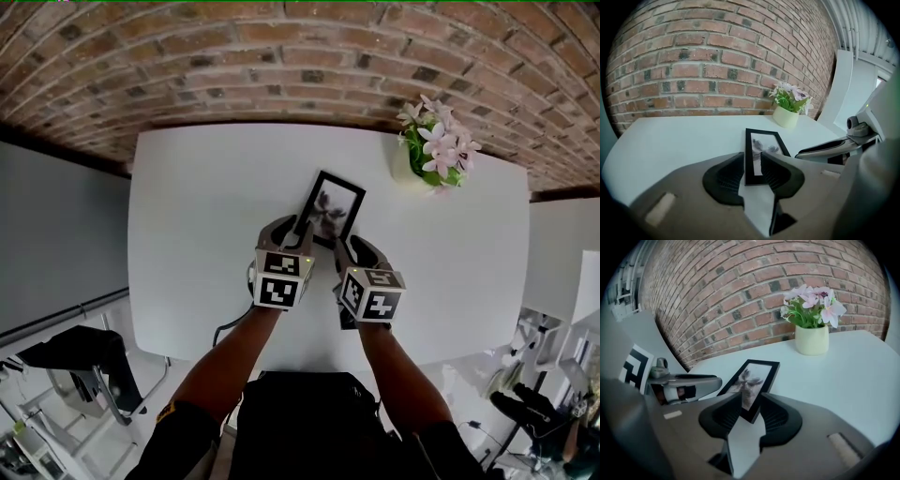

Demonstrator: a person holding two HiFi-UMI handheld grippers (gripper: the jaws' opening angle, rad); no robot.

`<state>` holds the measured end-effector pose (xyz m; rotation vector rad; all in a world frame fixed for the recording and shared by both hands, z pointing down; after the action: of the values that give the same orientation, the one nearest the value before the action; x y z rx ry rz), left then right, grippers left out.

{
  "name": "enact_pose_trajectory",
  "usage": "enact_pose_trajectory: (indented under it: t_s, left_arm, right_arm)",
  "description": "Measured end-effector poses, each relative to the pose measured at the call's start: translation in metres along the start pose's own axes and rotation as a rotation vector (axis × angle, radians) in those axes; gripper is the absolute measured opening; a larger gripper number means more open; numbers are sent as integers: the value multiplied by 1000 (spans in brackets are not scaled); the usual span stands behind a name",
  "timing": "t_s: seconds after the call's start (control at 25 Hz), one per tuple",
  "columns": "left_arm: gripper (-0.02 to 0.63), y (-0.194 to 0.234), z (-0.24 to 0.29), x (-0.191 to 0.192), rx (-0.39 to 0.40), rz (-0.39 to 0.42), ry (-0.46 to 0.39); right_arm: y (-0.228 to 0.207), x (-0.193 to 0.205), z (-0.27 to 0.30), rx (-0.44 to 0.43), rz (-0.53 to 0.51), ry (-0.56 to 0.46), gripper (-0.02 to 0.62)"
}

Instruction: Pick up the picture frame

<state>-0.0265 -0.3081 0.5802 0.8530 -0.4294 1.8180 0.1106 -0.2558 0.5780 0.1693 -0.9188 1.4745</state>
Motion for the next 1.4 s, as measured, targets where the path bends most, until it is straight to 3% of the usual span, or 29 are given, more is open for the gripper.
enact_pose_trajectory:
  t_s: [0.44, 0.8, 1.0, 1.4]
  left_arm:
    - [133, -2, 22, 12, 69, -12, 81]
    - [133, -4, 31, 13, 73, 29, 71]
    - [132, -3, 32, 12, 59, 25, 65]
    - [127, -3, 26, 15, 96, -65, 77]
  right_arm:
    - [-6, 4, 15, 9, 62, 26, 150]
    - [-13, 17, 29, -19, 95, 32, 158]
    - [-10, 10, 24, 21, 88, 54, 155]
    - [-1, 2, 11, 17, 41, 10, 120]
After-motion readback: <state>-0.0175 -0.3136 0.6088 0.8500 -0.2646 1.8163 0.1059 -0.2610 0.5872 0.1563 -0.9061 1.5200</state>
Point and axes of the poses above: the fingertips, and each gripper's own axes: z forward along the fingers, y to its left, x out of its underside, the point moved 6 cm from there along -z, backward along the fingers, and after that the axes turned 10 degrees about -x, right-handed, at the moved point
